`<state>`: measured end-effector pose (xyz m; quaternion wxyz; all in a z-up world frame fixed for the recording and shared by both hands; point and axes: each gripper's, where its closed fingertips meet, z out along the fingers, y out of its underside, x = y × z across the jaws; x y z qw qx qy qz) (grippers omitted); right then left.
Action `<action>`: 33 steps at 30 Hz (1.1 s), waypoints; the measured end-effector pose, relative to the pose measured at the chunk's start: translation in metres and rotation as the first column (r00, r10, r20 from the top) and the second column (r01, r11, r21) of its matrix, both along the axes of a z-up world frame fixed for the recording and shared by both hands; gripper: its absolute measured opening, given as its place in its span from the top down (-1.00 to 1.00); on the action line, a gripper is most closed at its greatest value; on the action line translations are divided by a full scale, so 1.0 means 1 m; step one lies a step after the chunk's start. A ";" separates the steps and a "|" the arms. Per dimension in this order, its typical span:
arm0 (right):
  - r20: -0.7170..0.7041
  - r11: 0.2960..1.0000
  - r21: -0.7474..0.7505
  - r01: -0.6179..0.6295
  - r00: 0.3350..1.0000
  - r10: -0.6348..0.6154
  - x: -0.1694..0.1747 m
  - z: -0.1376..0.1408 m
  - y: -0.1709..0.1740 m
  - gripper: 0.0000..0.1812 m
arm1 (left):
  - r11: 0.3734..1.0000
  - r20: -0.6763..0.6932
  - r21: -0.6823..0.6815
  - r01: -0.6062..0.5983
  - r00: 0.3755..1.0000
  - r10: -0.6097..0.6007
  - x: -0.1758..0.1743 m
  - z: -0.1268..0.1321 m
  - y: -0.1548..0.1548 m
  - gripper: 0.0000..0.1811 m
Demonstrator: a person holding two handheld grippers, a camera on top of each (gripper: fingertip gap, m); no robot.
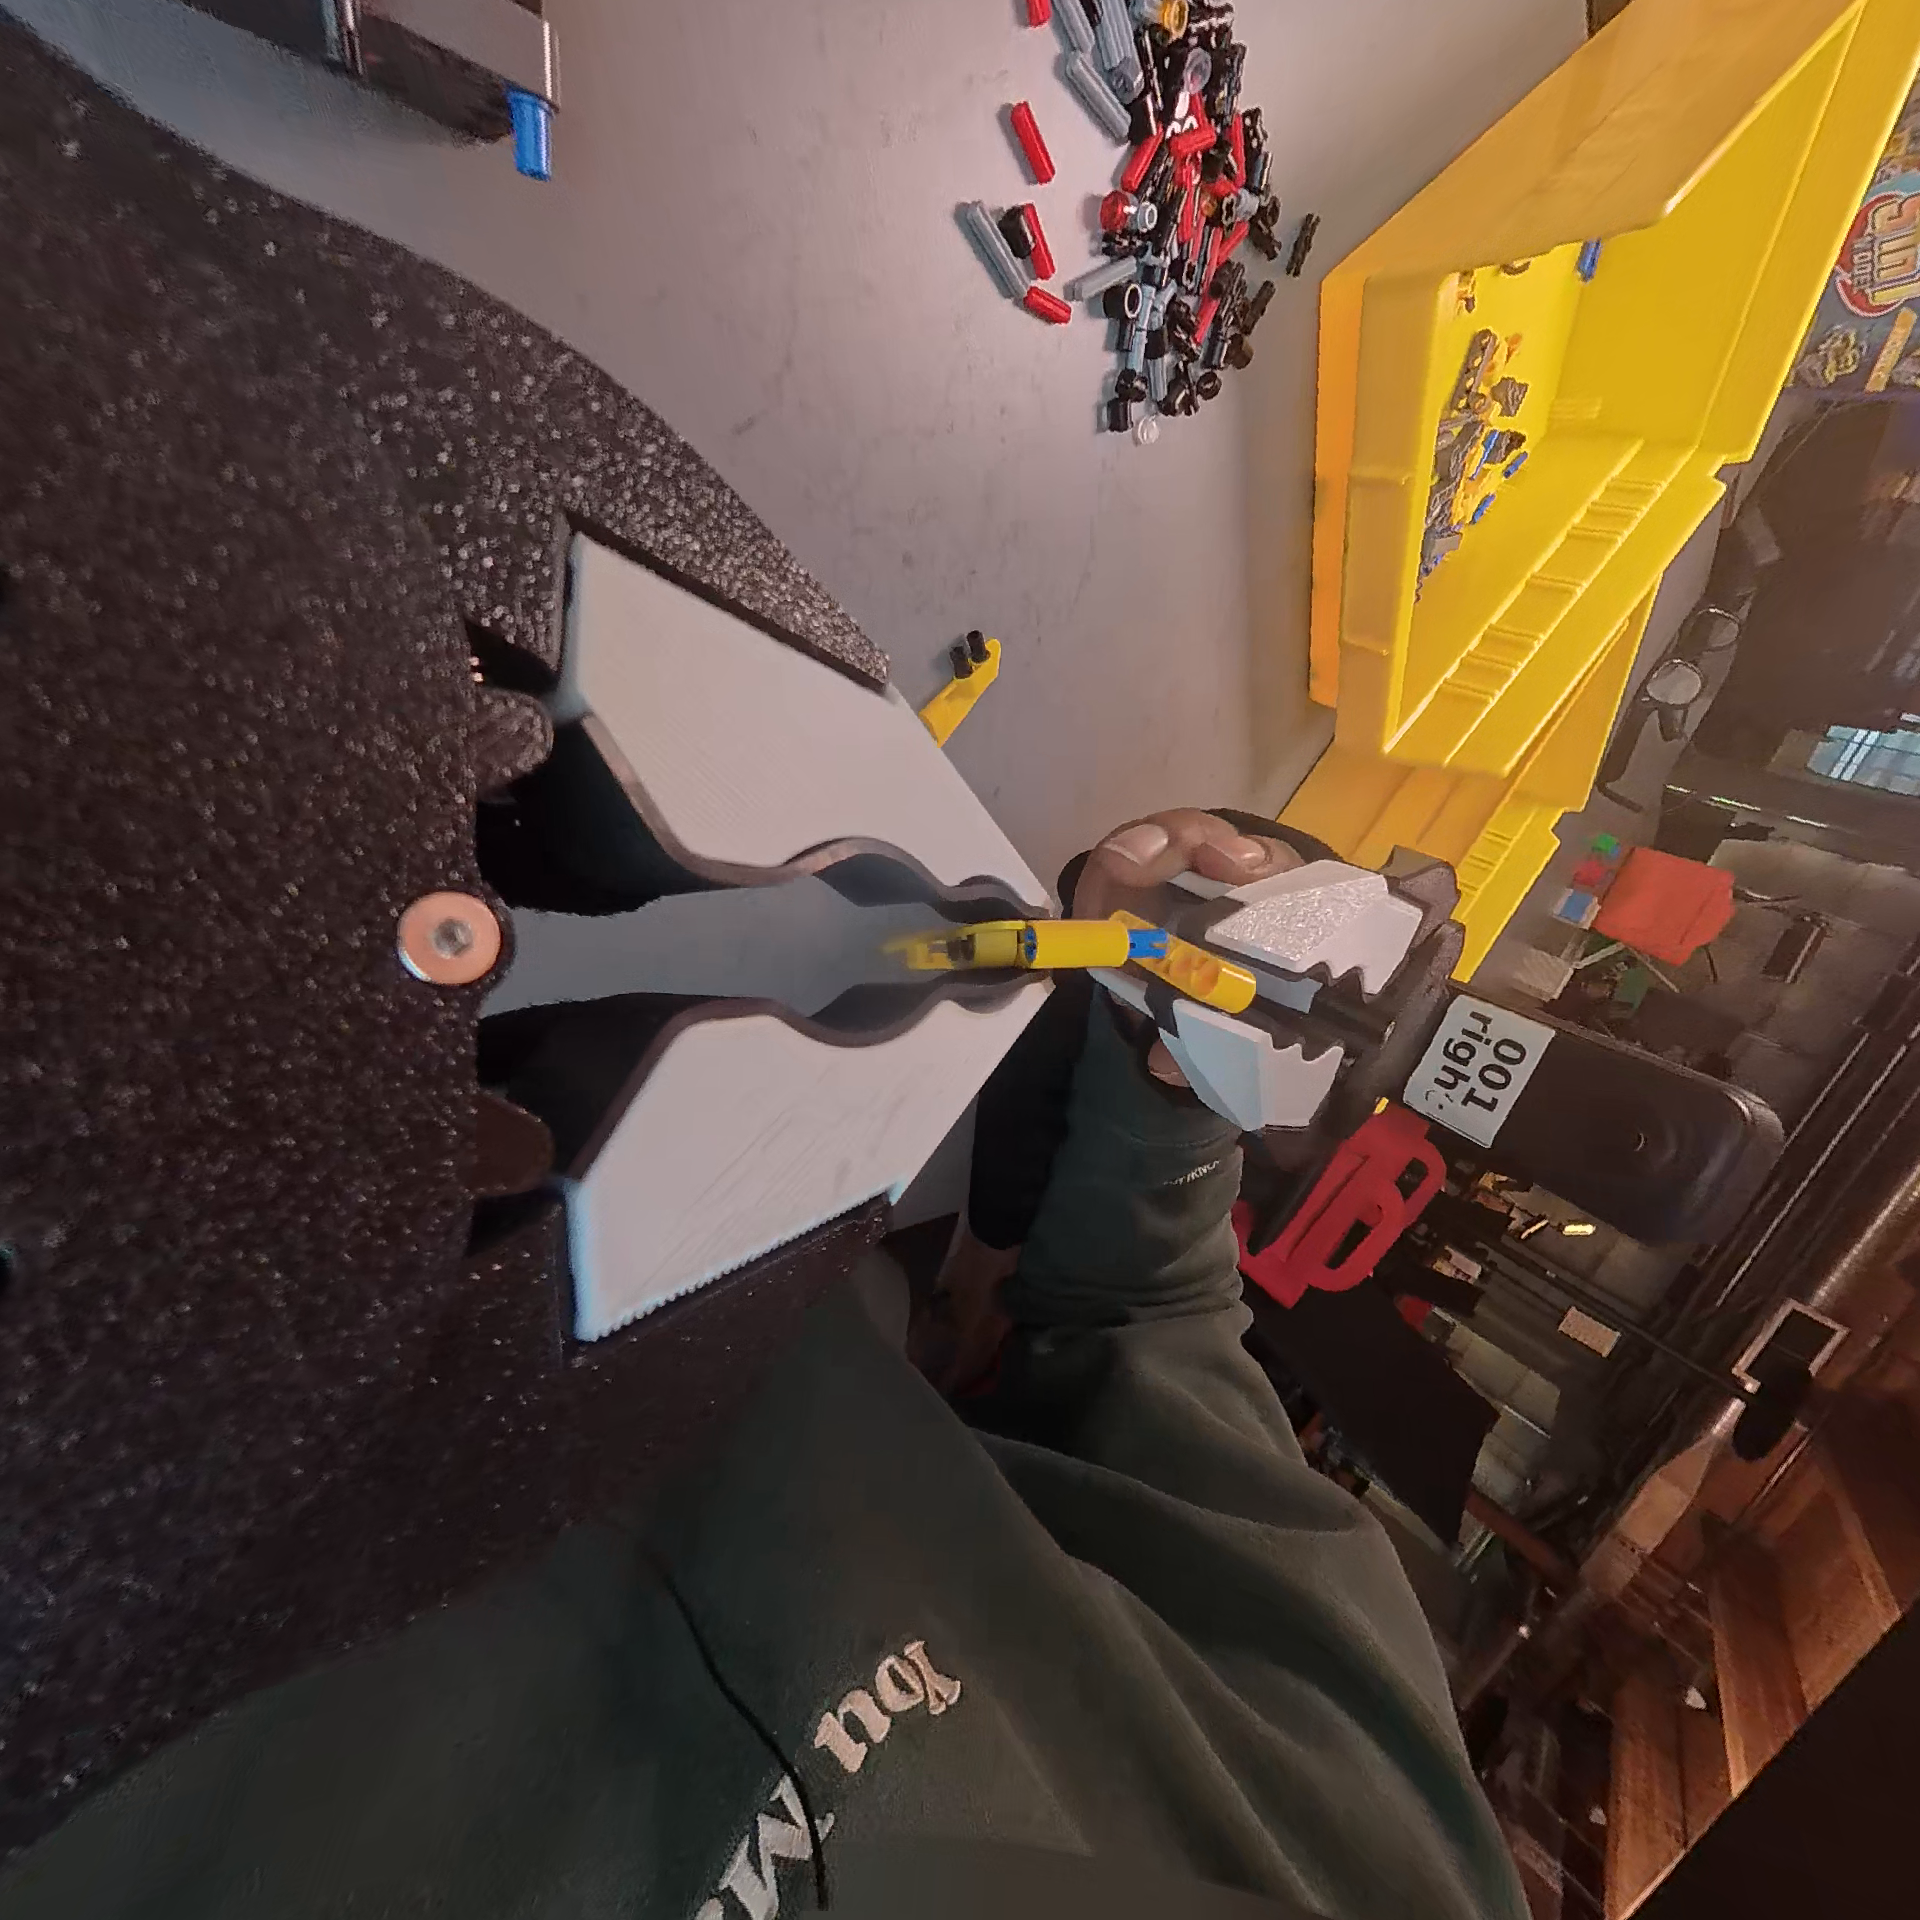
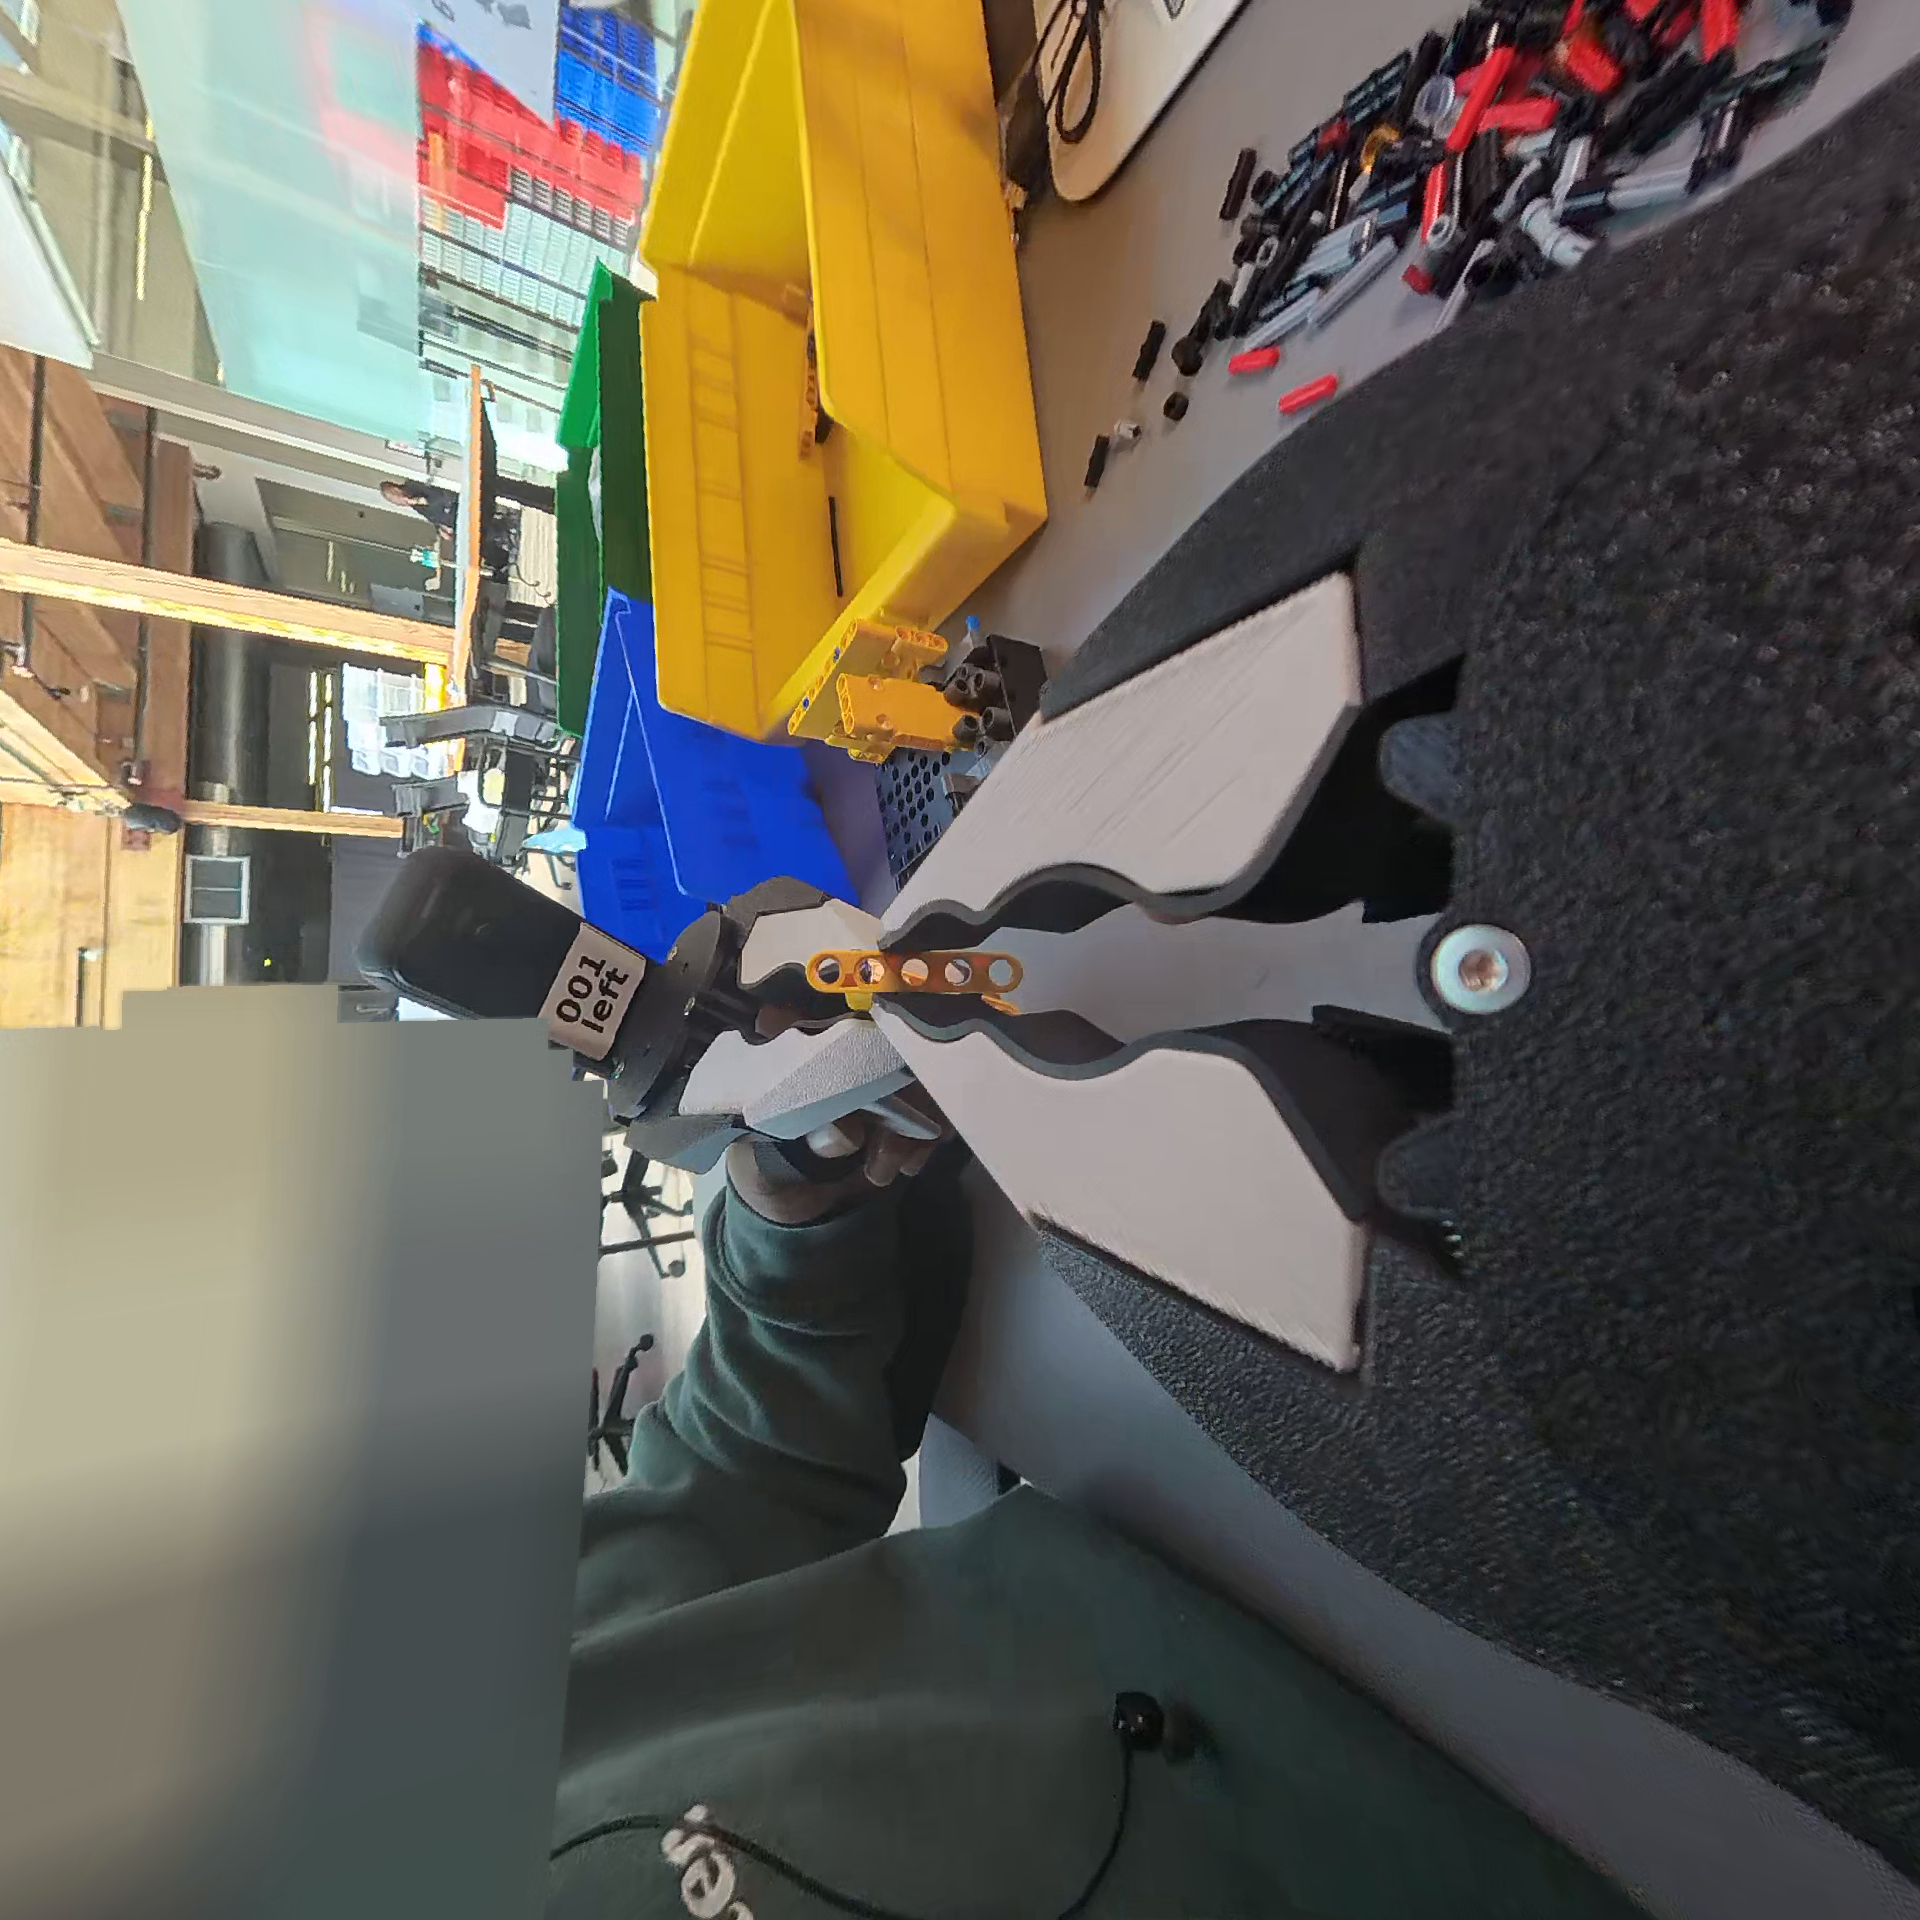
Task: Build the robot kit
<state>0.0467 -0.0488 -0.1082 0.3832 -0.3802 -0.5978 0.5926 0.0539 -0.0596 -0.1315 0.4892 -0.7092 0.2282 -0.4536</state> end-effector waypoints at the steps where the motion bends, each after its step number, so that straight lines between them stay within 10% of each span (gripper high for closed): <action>1: -0.010 1.000 0.031 0.005 1.000 -0.005 0.001 0.001 -0.001 0.93 | 1.000 -0.014 0.020 0.002 1.000 -0.002 0.001 0.001 -0.001 0.93; 21: -0.043 0.991 0.132 -0.018 0.999 0.024 0.007 0.000 -0.013 0.92 | 0.959 -0.265 0.283 -0.003 0.961 0.081 0.007 0.000 -0.005 0.93; 33: 0.050 0.960 -0.250 -0.125 0.989 0.142 0.003 -0.004 -0.010 0.93 | 0.972 -0.256 0.236 -0.016 0.964 0.078 0.005 -0.004 -0.003 0.93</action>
